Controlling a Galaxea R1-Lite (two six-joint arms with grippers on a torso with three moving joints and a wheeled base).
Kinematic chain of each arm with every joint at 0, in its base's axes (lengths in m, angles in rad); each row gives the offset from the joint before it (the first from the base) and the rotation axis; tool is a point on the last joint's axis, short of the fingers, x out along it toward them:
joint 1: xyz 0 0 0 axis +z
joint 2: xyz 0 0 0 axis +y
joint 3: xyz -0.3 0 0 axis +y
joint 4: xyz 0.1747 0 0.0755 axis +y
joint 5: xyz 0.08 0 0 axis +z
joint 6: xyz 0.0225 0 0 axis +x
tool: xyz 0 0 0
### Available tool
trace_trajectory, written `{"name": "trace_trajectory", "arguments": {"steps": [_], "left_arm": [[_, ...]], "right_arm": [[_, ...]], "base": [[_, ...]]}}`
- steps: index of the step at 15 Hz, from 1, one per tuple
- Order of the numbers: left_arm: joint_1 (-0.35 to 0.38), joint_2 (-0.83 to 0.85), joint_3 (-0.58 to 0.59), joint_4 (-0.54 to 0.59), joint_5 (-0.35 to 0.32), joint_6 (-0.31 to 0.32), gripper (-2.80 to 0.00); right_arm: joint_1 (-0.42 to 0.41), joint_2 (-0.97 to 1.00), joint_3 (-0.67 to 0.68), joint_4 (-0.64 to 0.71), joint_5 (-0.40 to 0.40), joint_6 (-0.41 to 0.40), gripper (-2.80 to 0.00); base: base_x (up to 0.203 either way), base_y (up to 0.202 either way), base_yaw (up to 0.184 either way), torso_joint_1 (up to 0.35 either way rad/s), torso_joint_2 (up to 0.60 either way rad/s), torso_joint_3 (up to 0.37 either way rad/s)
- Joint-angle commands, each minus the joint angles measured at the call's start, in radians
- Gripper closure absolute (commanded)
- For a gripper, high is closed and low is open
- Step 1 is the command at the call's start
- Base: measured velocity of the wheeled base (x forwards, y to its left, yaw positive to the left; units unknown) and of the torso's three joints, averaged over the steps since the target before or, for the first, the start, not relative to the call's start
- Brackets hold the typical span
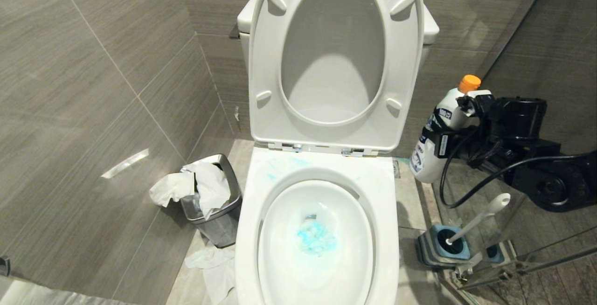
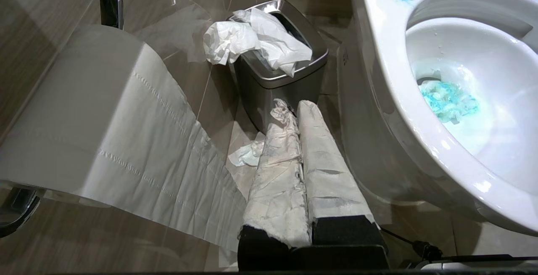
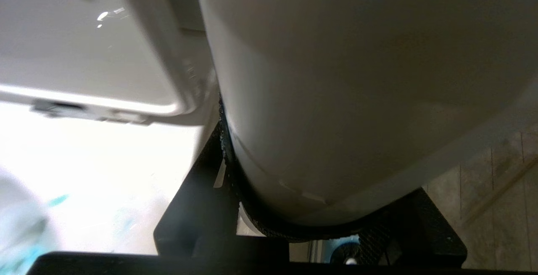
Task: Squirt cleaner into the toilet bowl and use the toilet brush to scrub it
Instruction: Place the cleaning agent on the floor
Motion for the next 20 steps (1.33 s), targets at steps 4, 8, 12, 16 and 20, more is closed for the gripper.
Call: {"name": "trace_trajectory", "arguments": {"steps": [4,8,12,16,20], "left_arm": [[0.001,0.000,0.000,0.000,0.000,0.000,0.00],[0.000,0.000,0.000,0.002,0.000,0.002,0.00],[0.001,0.001,0.000,0.002,0.000,0.002,0.00],[0.001,0.001,0.000,0.002,0.000,0.002,0.00],[0.001,0.001,0.000,0.002,0.000,0.003,0.00]], "right_arm": [[-0.022,0.184,0.025,-0.193,-0.003,0.004,0.00],[-0.024,0.260,0.017,-0.284,-0.002,0.003,0.00],[-0.025,0.299,-0.004,-0.286,0.000,0.004,0.00],[-0.032,0.312,-0.046,-0.286,0.002,0.003,0.00],[-0.031,0.311,-0.075,-0.286,0.001,-0.010,0.00]], "base": [[0.000,0.000,0.000,0.000,0.00,0.000],[0.000,0.000,0.000,0.000,0.00,0.000],[0.000,0.000,0.000,0.000,0.00,-0.053],[0.000,0.000,0.000,0.003,0.00,-0.177],[0.000,0.000,0.000,0.004,0.00,-0.193]]}}
